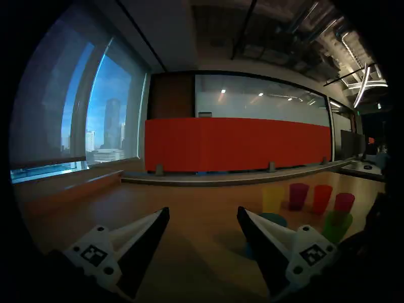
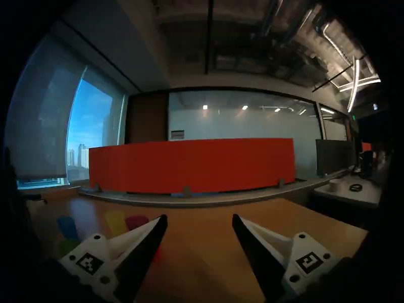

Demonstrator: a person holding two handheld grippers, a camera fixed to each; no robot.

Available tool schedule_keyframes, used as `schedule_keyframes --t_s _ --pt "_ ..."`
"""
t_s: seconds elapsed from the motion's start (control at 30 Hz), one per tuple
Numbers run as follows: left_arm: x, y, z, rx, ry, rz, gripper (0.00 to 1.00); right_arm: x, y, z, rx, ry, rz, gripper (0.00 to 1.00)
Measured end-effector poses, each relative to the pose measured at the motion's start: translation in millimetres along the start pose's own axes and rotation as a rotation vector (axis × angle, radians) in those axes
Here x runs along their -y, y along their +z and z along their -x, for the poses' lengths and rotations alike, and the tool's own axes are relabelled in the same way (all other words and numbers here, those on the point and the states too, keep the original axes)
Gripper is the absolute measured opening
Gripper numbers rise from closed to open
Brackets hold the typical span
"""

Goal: Pour water

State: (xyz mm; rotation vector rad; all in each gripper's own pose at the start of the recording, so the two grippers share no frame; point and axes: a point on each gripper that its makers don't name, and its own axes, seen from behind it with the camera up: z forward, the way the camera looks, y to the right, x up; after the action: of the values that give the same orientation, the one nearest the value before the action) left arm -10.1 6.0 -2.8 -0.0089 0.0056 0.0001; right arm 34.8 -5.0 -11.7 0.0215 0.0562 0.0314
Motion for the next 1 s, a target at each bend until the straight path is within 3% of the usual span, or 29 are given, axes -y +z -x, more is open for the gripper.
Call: schedule_keyframes --t_s 0.17,0.67,1.0 --pt "0.2 -0.1 0 0.000 0.000 0.000 1.00 -1 2.2 12 0.007 -0.019 0.004 0.99" --pt "-0.2 -0.1 -1 0.000 0.001 0.000 1.00 -3 7.0 30 0.026 0.019 0.004 0.99" --pt "-0.4 0.0 0 0.000 0.000 0.000 1.00 -4 8.5 40 0.043 -0.017 0.010 0.99"
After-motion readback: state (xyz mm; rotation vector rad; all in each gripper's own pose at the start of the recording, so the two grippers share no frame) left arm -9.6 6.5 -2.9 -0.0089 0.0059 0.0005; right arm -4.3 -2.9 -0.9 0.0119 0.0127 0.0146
